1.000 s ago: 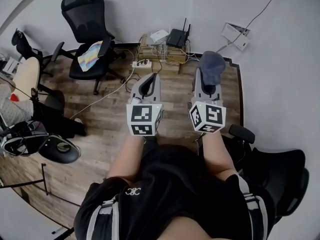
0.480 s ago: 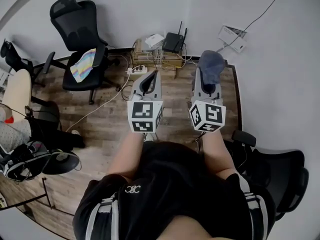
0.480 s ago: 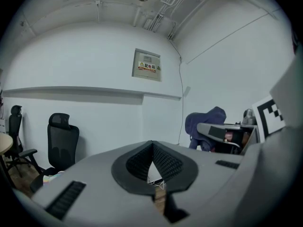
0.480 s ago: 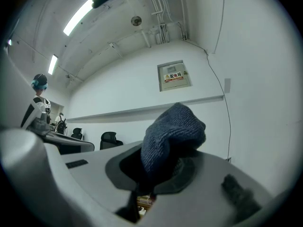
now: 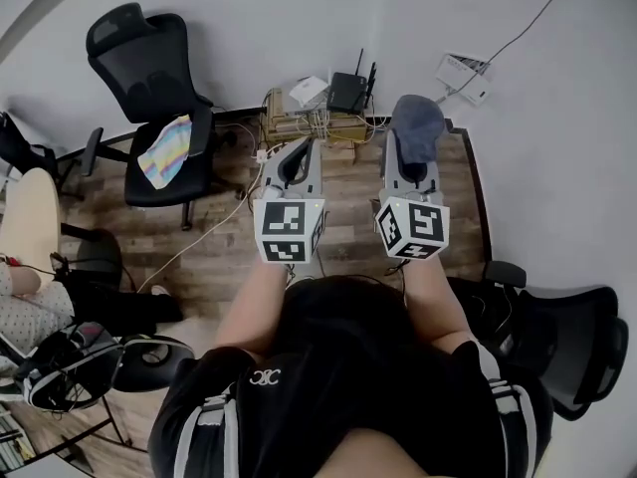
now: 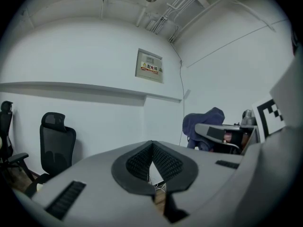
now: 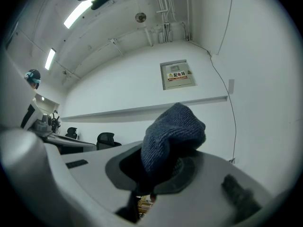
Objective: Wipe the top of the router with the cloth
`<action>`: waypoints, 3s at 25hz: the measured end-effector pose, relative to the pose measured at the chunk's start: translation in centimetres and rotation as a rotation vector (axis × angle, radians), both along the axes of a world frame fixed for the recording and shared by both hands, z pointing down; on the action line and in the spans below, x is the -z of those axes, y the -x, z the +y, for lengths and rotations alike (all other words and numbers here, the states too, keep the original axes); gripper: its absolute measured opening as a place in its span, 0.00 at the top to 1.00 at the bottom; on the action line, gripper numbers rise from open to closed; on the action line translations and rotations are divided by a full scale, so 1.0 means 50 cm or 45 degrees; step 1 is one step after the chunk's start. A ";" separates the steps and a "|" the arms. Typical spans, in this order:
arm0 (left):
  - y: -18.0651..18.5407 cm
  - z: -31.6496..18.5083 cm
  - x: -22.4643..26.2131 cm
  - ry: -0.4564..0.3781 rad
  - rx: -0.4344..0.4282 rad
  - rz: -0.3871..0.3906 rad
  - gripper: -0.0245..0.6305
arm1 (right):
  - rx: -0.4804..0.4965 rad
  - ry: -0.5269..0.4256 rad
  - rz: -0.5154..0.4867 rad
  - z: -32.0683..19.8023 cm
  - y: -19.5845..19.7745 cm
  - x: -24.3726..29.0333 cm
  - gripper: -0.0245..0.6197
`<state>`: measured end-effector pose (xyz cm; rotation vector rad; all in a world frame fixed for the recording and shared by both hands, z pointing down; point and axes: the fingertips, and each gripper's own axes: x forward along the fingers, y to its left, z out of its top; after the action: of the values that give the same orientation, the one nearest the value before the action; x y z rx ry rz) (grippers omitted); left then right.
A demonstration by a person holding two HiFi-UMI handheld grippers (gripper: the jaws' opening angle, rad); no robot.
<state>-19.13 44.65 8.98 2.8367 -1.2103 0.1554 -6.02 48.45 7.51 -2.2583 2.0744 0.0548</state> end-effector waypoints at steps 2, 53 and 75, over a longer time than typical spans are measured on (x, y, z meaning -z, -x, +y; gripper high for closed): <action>0.018 -0.019 -0.007 0.015 -0.010 0.011 0.95 | -0.006 0.010 0.011 -0.016 0.021 -0.004 0.89; -0.444 -0.715 -0.143 0.192 0.213 -0.079 0.95 | 0.303 0.228 -0.063 -0.764 -0.445 -0.175 0.89; -0.424 -0.919 -0.252 0.353 0.333 -0.051 0.95 | 0.668 0.664 0.015 -0.986 -0.410 -0.372 0.89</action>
<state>2.07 -1.30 21.58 2.4284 -1.4279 0.3386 14.47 -0.85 26.09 -1.8217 2.8720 -0.5617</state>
